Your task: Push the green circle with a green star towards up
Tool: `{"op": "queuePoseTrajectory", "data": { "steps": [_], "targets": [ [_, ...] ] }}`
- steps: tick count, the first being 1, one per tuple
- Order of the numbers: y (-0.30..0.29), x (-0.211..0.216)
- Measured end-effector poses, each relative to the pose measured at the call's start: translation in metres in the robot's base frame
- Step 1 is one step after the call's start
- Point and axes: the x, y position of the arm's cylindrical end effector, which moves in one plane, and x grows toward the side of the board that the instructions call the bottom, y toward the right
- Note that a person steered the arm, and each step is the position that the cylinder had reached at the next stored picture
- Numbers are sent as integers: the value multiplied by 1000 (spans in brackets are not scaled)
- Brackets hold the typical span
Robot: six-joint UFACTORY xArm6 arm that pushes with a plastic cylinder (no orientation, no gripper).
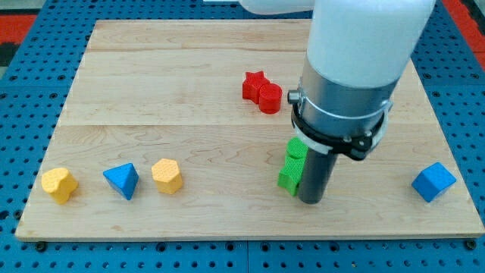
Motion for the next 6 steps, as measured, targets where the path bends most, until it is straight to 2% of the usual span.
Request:
{"op": "queuePoseTrajectory", "data": {
  "steps": [2, 3, 4, 5, 6],
  "targets": [
    [-32, 13],
    [-35, -31],
    [-30, -45],
    [-39, -20],
    [-21, -18]
  ]
}}
